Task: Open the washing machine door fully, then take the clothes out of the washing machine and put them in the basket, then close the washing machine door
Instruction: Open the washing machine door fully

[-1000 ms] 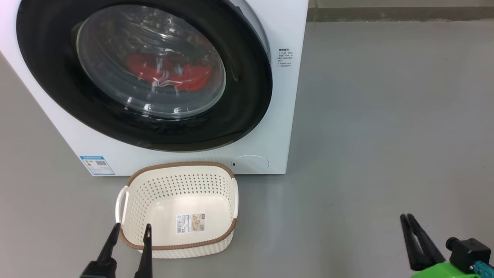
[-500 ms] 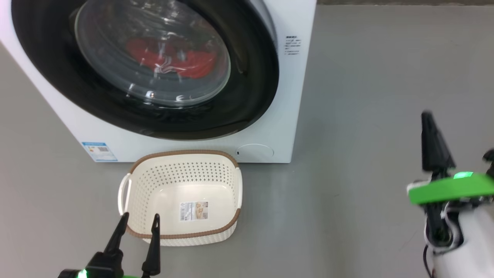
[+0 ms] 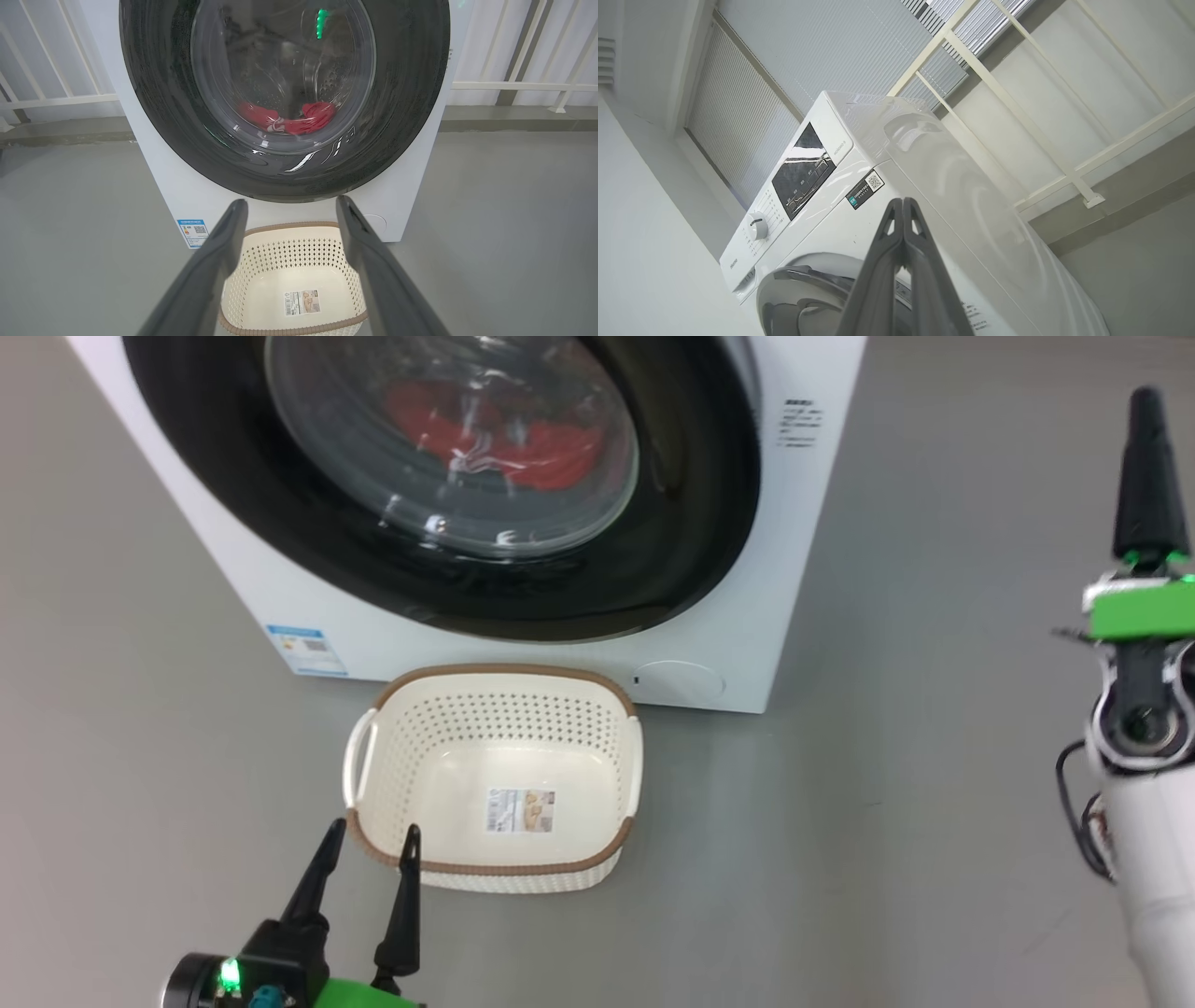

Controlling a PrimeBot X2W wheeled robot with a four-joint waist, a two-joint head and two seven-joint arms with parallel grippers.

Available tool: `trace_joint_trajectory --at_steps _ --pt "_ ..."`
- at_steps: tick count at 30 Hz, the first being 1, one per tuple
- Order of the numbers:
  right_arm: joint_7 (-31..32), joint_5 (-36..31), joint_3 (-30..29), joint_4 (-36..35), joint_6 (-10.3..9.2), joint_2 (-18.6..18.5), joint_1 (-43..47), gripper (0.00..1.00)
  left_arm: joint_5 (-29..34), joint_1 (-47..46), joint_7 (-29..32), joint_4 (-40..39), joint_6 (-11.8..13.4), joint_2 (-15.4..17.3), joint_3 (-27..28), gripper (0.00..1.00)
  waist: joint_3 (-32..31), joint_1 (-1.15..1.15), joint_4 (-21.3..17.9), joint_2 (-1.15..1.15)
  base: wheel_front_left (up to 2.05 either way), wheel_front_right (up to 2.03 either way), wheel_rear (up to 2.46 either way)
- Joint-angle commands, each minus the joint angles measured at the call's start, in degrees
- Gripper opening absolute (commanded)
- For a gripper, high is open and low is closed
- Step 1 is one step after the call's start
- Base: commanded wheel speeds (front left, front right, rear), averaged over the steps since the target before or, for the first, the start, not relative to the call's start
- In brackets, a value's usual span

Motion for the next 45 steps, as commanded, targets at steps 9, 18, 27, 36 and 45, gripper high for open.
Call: trace_joint_trajectory --at_steps 9,18,27,36,45 --pt "7.26 15.41 6.56 2.46 0.09 -4.71 -8.87 0.0 -1.45 -2.87 -0.71 -2.02 0.7 0.56 0.53 1.0 2.68 0.0 3.39 0.0 0.0 0.0 0.0" --pt "27.13 30.03 9.15 12.2 0.09 -6.55 -17.03 0.0 -1.99 -4.84 -0.71 -2.14 0.72 0.56 -0.94 1.0 5.91 0.0 5.52 0.0 0.0 0.0 0.0" --pt "39.33 34.68 9.68 23.4 0.09 -6.87 -27.11 0.0 -2.71 -6.57 -0.71 -2.42 0.8 0.56 -2.16 1.0 9.28 0.0 7.41 0.0 0.0 0.0 0.0" --pt "49.62 37.38 10.2 28.11 0.09 -7.01 -33.32 0.0 -3.99 -8.87 -0.71 -3.31 1.04 0.56 -3.71 1.0 13.03 0.0 9.39 0.0 0.0 0.0 0.0" --pt "51.58 36.06 11.04 32.13 0.09 -7.92 -38.16 0.0 -5.18 -10.56 -0.71 -4.29 1.67 0.56 -5.0 1.0 16.12 0.0 10.79 0.0 0.0 0.0 0.0"
